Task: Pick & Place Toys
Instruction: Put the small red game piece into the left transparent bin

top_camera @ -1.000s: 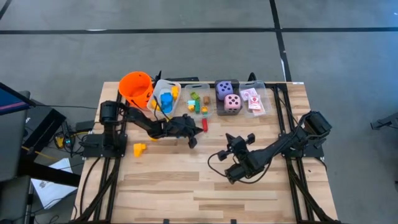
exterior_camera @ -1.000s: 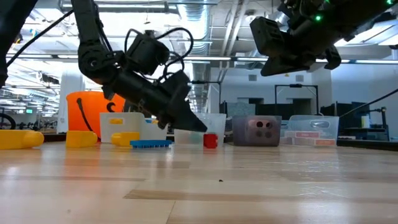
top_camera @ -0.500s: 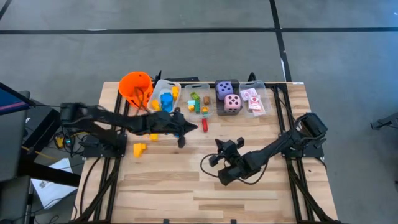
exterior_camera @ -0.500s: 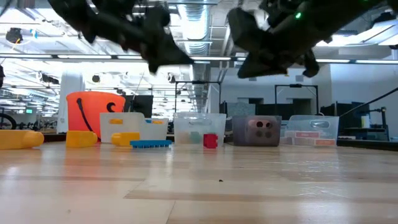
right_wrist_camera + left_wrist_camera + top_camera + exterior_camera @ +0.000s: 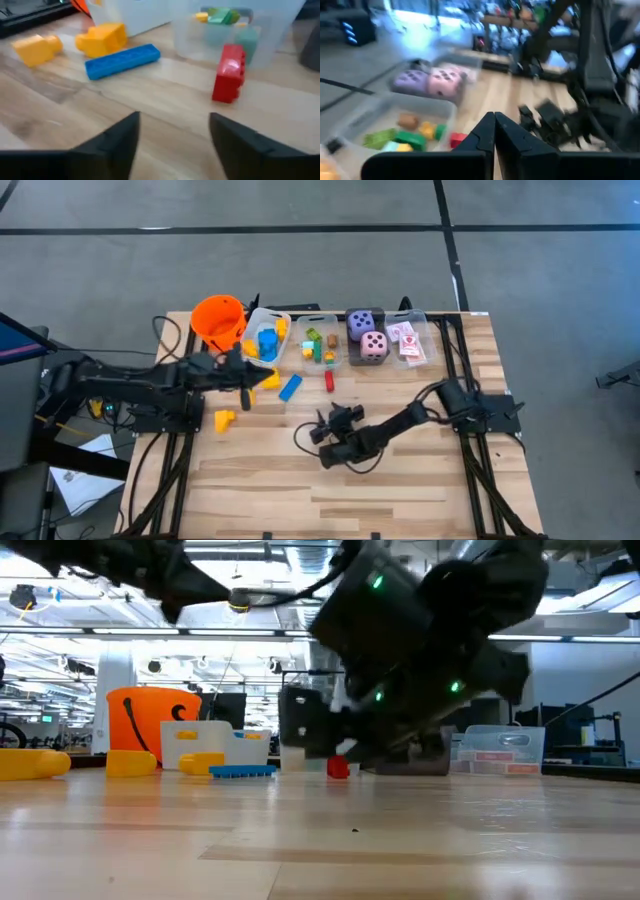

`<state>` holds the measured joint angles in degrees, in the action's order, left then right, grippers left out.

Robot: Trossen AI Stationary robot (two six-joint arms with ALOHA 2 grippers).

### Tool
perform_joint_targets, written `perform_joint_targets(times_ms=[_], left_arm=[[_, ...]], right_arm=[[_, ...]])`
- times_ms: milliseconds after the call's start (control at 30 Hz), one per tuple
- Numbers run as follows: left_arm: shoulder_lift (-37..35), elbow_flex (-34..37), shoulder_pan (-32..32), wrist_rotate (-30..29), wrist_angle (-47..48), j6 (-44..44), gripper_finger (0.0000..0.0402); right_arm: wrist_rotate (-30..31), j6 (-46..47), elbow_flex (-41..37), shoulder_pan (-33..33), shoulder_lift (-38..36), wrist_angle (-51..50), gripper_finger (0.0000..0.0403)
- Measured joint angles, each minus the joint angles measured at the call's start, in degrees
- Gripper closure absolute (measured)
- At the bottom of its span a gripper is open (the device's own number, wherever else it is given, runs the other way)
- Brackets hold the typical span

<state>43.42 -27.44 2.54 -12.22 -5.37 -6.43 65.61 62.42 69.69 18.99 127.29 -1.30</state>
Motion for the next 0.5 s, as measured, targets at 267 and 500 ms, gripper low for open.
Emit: perform_joint_targets(times_ms=[267, 500], left_arm=[[-7.6, 3.6, 0.1, -3.0, -0.4, -0.4, 0.0401], [-7.4, 3.6, 0.0, -2.9, -0.6, -1.9, 0.0401]], right_arm=[[-0.1, 0.4, 8.0, -3.7, 8.0, -0.5, 0.0026], [0.1, 0.0, 11.8, -7.6, 11.4, -1.9, 0.0014]])
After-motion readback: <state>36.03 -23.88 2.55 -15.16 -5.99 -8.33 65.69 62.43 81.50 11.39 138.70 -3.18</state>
